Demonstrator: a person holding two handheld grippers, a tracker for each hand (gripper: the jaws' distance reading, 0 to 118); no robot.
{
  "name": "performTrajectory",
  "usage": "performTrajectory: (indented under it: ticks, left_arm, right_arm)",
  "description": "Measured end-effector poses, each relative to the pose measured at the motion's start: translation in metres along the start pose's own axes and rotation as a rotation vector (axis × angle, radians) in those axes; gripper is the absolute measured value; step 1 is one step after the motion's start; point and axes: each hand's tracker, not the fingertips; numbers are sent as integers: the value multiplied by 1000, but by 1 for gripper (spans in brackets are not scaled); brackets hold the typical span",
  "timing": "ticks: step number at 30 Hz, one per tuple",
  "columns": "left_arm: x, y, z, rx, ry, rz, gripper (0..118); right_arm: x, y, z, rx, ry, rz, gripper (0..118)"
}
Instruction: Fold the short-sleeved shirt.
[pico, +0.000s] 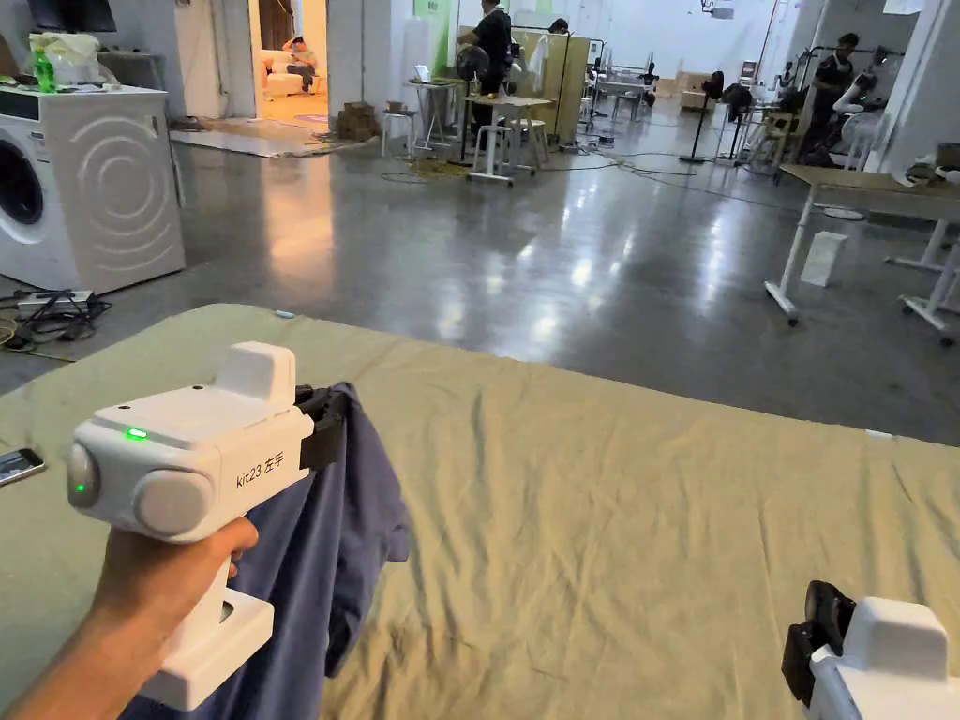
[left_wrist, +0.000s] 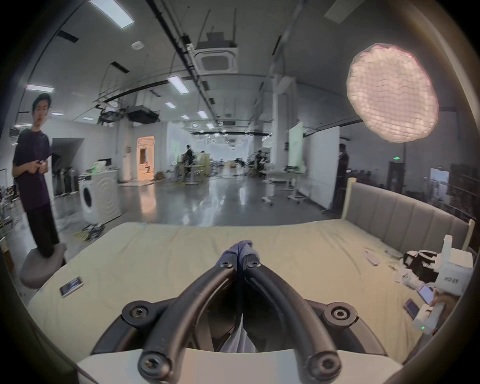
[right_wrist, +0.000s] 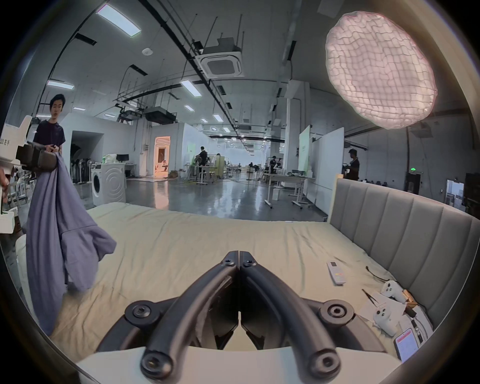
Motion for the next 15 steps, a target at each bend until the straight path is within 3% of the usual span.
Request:
performTrajectory:
  ticks: [8, 15]
  left_arm:
    - [127, -1, -40, -10, -280, -22, 4]
    - [245, -82, -66, -228, -477, -57, 4]
  right_arm:
    - [57, 9, 24, 39, -107, -29, 0]
    - [91, -5, 40, 13, -175, -45, 0]
